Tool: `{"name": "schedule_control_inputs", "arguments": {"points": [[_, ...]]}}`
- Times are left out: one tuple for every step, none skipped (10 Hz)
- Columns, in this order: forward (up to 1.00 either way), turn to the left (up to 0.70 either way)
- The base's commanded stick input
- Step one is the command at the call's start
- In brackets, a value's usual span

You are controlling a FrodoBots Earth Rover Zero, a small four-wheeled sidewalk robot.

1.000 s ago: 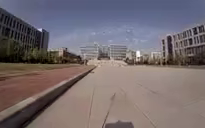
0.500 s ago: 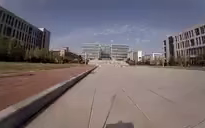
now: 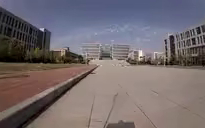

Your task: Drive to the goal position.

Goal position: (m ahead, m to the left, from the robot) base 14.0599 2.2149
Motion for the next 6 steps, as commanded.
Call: {"name": "schedule_control_inputs", "arguments": {"points": [[0.70,-0.20],[0.70,0.01],[0.70,0.01],[0.70,0.01],[0.70,0.01],[0.70,0.01]]}}
